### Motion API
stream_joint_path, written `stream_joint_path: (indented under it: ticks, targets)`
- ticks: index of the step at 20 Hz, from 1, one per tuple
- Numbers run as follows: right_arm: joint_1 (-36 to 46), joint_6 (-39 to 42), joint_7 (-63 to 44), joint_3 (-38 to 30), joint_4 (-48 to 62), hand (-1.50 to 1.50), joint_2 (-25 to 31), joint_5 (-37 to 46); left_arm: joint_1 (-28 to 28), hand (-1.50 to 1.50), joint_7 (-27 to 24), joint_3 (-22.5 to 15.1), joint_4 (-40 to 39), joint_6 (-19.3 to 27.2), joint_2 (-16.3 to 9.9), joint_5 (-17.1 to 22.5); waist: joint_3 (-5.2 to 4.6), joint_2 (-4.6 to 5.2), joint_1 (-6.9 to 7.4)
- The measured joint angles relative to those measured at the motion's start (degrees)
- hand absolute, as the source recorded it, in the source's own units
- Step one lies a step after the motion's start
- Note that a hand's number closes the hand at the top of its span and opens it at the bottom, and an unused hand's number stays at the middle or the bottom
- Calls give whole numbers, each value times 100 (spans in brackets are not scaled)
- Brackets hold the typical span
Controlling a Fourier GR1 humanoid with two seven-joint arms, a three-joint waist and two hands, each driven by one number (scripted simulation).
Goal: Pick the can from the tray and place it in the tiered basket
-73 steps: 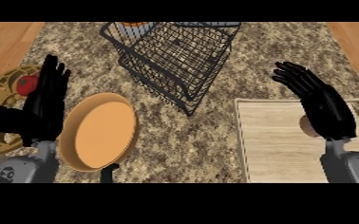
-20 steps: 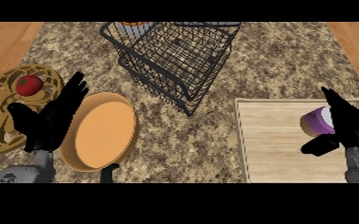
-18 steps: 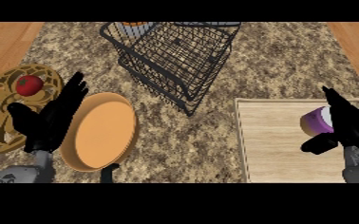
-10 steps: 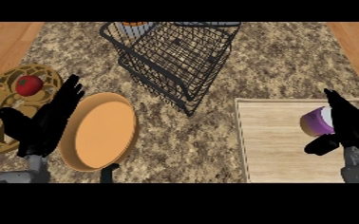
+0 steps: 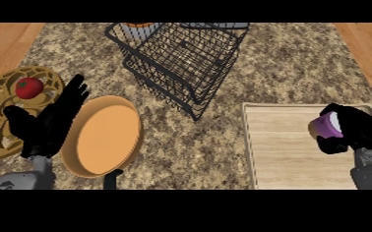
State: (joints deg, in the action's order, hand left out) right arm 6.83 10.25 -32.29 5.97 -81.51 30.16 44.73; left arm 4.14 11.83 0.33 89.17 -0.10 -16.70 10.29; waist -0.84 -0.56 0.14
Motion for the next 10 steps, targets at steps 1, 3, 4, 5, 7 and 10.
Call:
stream_joint_path:
  ticks: [1, 3, 4, 5, 7, 10]
  targets:
    - [20, -72, 118, 13, 112, 150, 3, 77, -16, 0, 24, -11, 35, -3, 13, -14, -11, -8, 7]
    - [41, -144, 179, 74, 164, 150, -18, 260, -51, 0, 13, -36, 68, 11, 62, -75, -19, -13, 4]
    - [50, -110, 132, 104, 111, 150, -28, 345, -72, 0, 44, -11, 118, -18, 58, -50, -12, -8, 2]
    - [77, -161, 97, 146, 97, 150, -69, 469, 26, 0, 29, -5, 10, -1, 92, -86, -8, -3, -8]
    - [35, -442, 245, 123, 149, 150, -97, 652, 75, 0, 82, 31, 32, -12, 95, -100, 3, 2, -8]
    - [-204, -776, 280, 200, -89, 150, -193, 955, -22, 0, -56, 75, -29, -65, 146, -118, -11, -8, -19]
